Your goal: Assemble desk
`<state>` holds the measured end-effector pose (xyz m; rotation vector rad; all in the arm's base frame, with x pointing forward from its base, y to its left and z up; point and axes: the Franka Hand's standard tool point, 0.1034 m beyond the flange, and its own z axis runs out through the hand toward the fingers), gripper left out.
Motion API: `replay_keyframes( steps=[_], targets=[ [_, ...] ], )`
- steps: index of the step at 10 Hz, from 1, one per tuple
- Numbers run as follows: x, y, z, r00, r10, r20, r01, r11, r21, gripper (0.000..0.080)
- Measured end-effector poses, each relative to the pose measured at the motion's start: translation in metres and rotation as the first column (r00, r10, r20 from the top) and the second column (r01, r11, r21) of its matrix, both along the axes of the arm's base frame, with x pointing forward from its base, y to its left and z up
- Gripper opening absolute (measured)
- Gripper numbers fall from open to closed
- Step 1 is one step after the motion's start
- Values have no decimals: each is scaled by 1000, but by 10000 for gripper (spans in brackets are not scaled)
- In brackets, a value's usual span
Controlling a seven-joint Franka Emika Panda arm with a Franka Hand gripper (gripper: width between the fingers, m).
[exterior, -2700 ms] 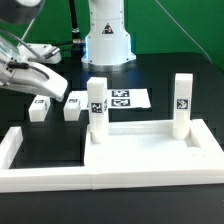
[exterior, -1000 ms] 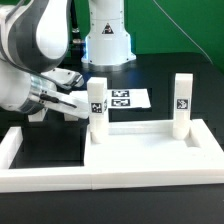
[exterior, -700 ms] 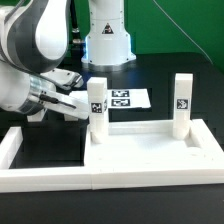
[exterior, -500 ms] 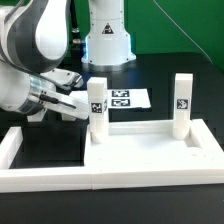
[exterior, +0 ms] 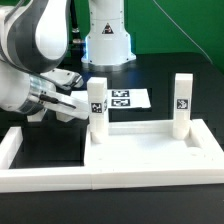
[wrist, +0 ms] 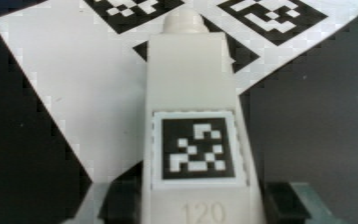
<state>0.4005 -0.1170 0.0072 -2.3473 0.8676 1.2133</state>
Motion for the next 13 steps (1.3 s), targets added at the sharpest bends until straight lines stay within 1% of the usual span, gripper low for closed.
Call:
replay_keyframes(
  steps=[1,2,3,4,5,6,7,8,9,10,11,12,13],
  targets=[
    [0,0,0,1000,0,0,0,1000,0,287],
    [1,-1,6,1000,3,-3,-3,1000,3,287],
    [8,-3,29,1000,4,19,-4,1000,6,287],
    [15,-3,57,998,0,55,-1,1000,9,287],
    [17,0,80,996,-1,89,0,1000,12,287],
    [17,4,100,994,10,104,-10,1000,6,287],
    [18,12,118,991,17,131,-15,1000,-12,287],
    [15,13,118,989,15,145,-13,1000,-17,287],
    [21,10,112,983,20,185,-10,999,-53,288],
    [29,15,113,965,34,261,-6,994,-109,288],
    [28,44,121,959,27,282,26,983,-182,288],
    [38,74,134,949,12,316,67,969,-240,288],
    [57,97,150,927,6,376,109,953,-284,288]
  ],
)
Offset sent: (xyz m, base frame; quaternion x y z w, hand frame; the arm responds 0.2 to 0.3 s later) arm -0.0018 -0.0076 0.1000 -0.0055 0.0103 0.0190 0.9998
